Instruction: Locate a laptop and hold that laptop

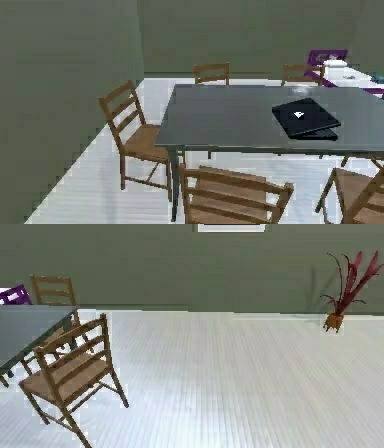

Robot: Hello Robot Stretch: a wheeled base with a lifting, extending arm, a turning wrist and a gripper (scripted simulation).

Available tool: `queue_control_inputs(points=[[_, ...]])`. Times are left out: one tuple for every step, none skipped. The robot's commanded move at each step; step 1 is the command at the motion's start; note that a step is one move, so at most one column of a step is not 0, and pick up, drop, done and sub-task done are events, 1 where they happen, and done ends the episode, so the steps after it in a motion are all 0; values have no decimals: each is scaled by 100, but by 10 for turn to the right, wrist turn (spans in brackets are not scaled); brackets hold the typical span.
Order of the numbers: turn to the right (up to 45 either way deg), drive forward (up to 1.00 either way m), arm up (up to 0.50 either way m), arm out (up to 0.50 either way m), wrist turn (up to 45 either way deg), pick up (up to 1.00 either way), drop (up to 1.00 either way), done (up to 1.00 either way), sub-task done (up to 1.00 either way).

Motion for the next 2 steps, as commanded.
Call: queue_control_inputs(points=[[-450, 0, 0, 0, 0, 0, 0, 0, 0], [-120, 0, 0, 0, 0, 0, 0, 0, 0]])
